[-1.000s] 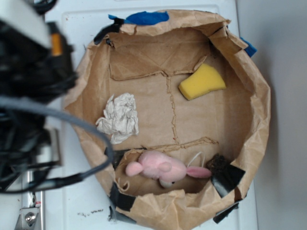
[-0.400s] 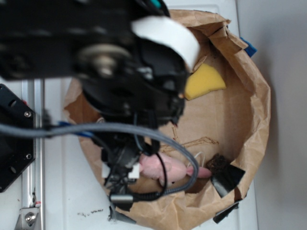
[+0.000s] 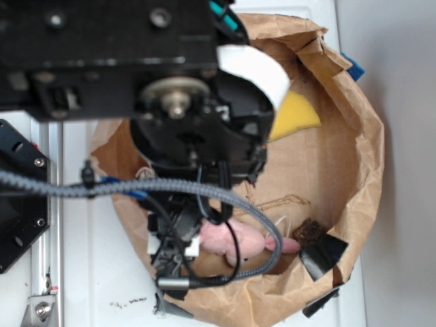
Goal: Grab the white paper.
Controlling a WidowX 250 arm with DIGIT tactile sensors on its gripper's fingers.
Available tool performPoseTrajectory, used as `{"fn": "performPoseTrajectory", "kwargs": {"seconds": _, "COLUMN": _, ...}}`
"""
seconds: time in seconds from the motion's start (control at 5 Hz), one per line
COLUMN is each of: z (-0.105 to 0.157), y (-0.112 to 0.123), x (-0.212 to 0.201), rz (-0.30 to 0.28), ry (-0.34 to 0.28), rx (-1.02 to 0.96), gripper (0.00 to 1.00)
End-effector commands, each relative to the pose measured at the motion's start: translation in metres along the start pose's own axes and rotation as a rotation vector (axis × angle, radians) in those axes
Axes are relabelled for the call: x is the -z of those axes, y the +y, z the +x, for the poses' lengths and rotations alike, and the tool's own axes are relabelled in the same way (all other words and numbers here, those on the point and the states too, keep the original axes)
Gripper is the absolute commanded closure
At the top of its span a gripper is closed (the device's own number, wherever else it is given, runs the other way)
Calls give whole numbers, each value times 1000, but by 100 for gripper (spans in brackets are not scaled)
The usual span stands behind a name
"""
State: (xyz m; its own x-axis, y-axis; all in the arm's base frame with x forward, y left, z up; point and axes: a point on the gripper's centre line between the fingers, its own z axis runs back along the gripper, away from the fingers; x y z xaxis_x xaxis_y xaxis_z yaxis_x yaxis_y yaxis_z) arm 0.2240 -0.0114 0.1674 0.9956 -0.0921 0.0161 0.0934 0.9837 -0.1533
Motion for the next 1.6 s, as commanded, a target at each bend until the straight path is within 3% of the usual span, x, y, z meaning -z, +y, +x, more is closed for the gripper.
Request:
{"fn": "performPoseTrajectory", "kwargs": {"seconds": 0.0, "z": 3, "y": -5, "x": -7, "rz": 3, "ry": -29, "rx": 13, "gripper": 0}}
{"fn": "performPoseTrajectory", "kwargs": {"seconds": 0.2, "z": 2, "y": 8, "x": 33, "rz": 37, "ry": 32, "rx": -2, "gripper": 0}}
{"fn": "performPoseTrajectory", "kwargs": {"seconds": 0.4, "z": 9, "y": 25, "x": 55, "rz": 76, "ry": 42, "rx": -10, "gripper": 0}}
{"fn": "performPoseTrajectory", "kwargs": {"seconds": 1.0, "z": 3, "y": 30, "x": 74, "rz": 84, "ry": 55, "rx": 10, "gripper": 0}}
{"fn": "performPoseTrajectory", "kwargs": {"seconds": 1.2, "z": -8, "y": 21, "x": 73, "rz": 88, "ry": 54, "rx": 32, "gripper": 0}}
{"fn": "performPoseTrajectory", "kwargs": {"seconds": 1.4, "z": -17, "y": 18, "x": 81, "rz": 126, "ry": 61, "rx": 47, "gripper": 0}}
